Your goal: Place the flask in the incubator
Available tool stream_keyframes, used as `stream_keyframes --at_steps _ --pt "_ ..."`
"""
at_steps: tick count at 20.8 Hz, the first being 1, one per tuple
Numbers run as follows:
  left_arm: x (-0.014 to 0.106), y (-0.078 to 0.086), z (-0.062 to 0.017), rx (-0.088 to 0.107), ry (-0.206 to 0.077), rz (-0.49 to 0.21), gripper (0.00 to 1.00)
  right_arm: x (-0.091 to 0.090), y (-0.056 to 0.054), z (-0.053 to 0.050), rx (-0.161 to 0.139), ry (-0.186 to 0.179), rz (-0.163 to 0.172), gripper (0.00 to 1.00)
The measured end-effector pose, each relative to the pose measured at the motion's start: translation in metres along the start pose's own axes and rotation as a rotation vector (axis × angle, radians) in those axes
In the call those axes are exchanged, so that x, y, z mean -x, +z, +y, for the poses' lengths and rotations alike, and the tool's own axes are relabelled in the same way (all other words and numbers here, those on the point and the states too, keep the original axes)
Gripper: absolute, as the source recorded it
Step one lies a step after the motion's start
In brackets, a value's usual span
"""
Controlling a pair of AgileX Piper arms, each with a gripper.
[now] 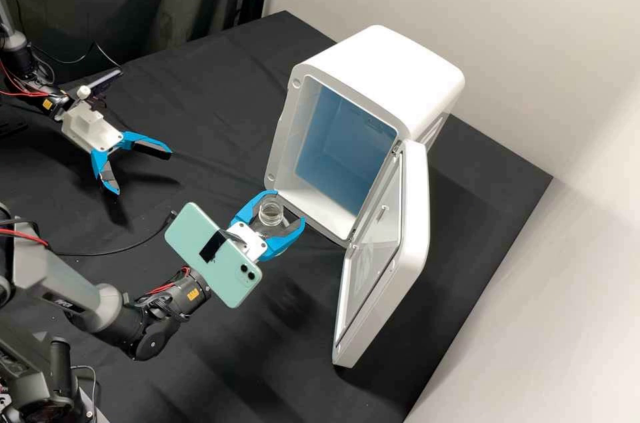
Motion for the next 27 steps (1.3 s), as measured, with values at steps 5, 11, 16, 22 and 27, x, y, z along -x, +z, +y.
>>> stream_keyframes --at_steps 5,11,16,22,27 --pt "0.0 0.0 0.0006 -0.002 0.002 0.0 1.0 -0.025 -0.001 -0.005 0.022 0.002 0.008 0.0" --pt "-0.002 -0.002 0.0017 -0.004 0.006 0.001 1.0 -0.068 0.003 -0.009 0.059 0.043 -0.001 0.0" --pt "-0.004 -0.004 0.0011 -0.011 0.003 0.001 1.0 -0.096 0.005 -0.006 0.076 0.088 0.005 0.0" --pt "-0.004 -0.004 0.0 -0.03 -0.001 0.002 1.0 -0.13 0.0 -0.014 0.116 0.084 0.023 0.0" --pt "-0.004 -0.006 0.0007 -0.037 0.006 0.019 1.0 -0.158 -0.007 -0.023 0.139 0.068 0.004 0.0"
